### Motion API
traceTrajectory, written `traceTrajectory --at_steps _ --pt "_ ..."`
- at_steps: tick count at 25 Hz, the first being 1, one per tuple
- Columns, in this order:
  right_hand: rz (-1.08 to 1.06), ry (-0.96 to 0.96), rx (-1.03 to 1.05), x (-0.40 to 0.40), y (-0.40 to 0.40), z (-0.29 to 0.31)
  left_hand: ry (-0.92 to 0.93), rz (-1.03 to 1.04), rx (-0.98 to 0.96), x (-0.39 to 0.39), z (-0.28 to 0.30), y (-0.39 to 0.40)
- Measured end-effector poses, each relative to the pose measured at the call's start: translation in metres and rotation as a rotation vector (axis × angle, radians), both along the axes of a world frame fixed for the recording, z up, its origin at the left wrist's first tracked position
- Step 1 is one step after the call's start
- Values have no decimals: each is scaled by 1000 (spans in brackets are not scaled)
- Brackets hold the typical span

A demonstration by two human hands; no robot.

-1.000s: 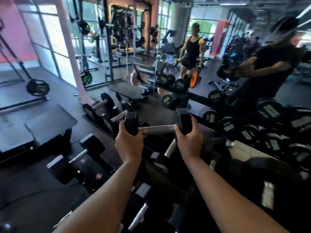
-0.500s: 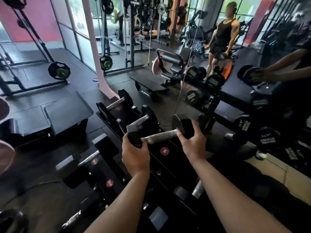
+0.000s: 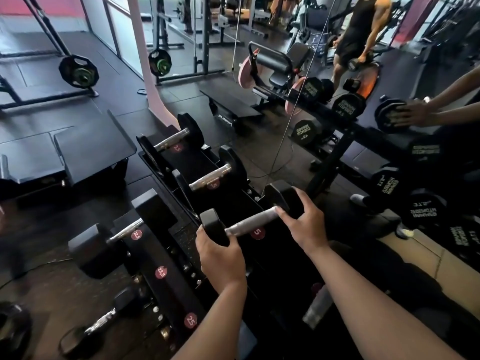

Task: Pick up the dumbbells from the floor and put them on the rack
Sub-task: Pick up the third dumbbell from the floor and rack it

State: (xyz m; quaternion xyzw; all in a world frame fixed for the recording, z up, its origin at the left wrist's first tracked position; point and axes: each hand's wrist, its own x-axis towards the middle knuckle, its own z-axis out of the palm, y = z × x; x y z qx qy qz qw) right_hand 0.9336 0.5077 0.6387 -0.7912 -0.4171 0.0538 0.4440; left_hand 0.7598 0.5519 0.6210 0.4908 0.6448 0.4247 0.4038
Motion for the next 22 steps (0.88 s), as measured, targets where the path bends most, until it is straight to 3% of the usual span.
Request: traceTrajectory --at_steps 10,22 --pt "141 -85 -76 6 14 -26 -38 78 -176 -1 -42 -11" --pt "33 -34 -107 36 4 -29 -16 -42 -202 30 -30 -12"
